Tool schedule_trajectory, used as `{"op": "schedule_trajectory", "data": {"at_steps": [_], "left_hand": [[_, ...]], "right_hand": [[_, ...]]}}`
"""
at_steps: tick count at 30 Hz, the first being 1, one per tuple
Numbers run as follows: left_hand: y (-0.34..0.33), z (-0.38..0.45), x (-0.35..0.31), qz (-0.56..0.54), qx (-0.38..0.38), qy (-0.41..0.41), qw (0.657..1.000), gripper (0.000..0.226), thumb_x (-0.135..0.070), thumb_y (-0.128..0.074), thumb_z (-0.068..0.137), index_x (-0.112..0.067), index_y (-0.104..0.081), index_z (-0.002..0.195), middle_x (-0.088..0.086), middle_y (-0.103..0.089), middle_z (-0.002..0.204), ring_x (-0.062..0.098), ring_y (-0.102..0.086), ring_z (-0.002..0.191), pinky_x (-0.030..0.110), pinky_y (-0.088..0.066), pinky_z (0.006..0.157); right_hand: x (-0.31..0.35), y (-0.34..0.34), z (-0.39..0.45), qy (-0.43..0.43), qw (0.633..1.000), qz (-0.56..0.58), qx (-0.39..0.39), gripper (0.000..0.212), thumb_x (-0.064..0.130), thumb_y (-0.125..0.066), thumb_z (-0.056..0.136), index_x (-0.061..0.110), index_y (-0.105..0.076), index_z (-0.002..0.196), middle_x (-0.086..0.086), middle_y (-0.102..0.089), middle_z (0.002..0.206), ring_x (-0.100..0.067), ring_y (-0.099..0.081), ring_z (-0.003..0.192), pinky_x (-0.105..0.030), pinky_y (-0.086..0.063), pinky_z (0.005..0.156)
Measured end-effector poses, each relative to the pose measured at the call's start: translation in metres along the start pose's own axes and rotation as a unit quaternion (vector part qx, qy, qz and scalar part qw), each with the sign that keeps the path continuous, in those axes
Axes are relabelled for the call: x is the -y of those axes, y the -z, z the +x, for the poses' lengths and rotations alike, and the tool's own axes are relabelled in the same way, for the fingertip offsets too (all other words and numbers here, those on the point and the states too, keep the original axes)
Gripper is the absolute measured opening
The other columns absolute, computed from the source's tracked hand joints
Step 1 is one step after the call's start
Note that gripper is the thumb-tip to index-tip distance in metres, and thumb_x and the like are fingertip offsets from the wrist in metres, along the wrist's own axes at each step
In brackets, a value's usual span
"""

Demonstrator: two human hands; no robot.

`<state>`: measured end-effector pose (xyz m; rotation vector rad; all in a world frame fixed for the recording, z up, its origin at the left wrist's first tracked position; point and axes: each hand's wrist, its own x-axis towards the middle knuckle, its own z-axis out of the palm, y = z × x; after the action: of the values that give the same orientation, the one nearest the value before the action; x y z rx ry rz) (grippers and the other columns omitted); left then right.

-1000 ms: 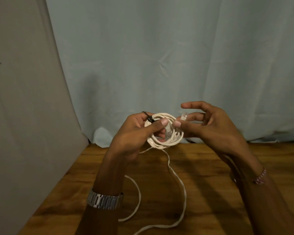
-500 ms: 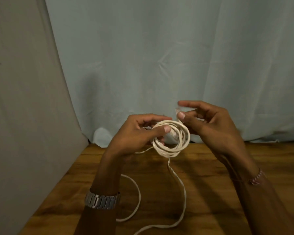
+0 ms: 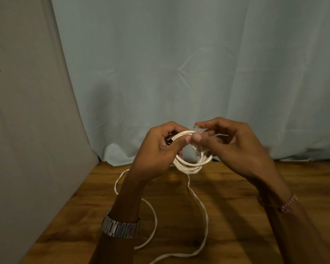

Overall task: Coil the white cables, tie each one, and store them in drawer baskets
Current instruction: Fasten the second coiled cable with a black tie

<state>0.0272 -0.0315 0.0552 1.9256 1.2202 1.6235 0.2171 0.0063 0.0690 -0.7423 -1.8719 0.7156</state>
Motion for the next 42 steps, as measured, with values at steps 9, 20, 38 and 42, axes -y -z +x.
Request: {"op": "schedule_trajectory", "data": {"at_steps": [9,20,38,42], "left_hand": [[-0.007,-0.001,-0.002,-0.042,-0.028,0.015,0.999,0.014,-0.015,-0.072,0.09,-0.006,-0.069,0.1,0.011,-0.071,0.074,0.022,-0.066,0.055,0.033,-0.057,0.056],[-0.008,0.0,-0.008,-0.092,-0.065,0.012,0.994,0.017,-0.011,-0.074,0.086,-0.001,-0.07,0.1,0.008,-0.073,0.078,0.026,-0.071,0.058,0.032,-0.06,0.057],[-0.016,0.003,-0.001,-0.055,-0.151,0.042,0.986,0.019,-0.024,-0.078,0.084,-0.008,-0.074,0.093,0.002,-0.073,0.071,0.018,-0.064,0.051,0.03,-0.056,0.052],[-0.013,0.003,-0.003,-0.065,-0.134,0.051,0.987,0.02,-0.023,-0.078,0.083,-0.007,-0.075,0.096,0.005,-0.074,0.073,0.018,-0.064,0.051,0.035,-0.058,0.054]], "right_hand": [[-0.001,0.01,0.0,0.03,0.997,-0.053,0.04,0.037,0.043,-0.084,0.072,0.029,-0.076,0.106,0.006,-0.076,0.087,-0.011,-0.073,0.076,-0.031,-0.062,0.067],[0.007,0.005,-0.004,0.047,0.996,-0.07,0.021,0.021,0.037,-0.079,0.081,0.026,-0.081,0.1,0.012,-0.078,0.084,-0.01,-0.073,0.076,-0.047,-0.061,0.073],[0.004,-0.007,-0.003,0.014,0.999,-0.037,-0.02,0.045,0.012,-0.089,0.07,0.022,-0.065,0.108,0.006,-0.073,0.087,-0.01,-0.072,0.077,-0.031,-0.063,0.071],[0.004,-0.007,-0.002,-0.012,1.0,-0.003,0.024,0.046,0.01,-0.085,0.074,0.021,-0.062,0.112,0.004,-0.075,0.085,-0.015,-0.073,0.078,-0.035,-0.063,0.075]]}}
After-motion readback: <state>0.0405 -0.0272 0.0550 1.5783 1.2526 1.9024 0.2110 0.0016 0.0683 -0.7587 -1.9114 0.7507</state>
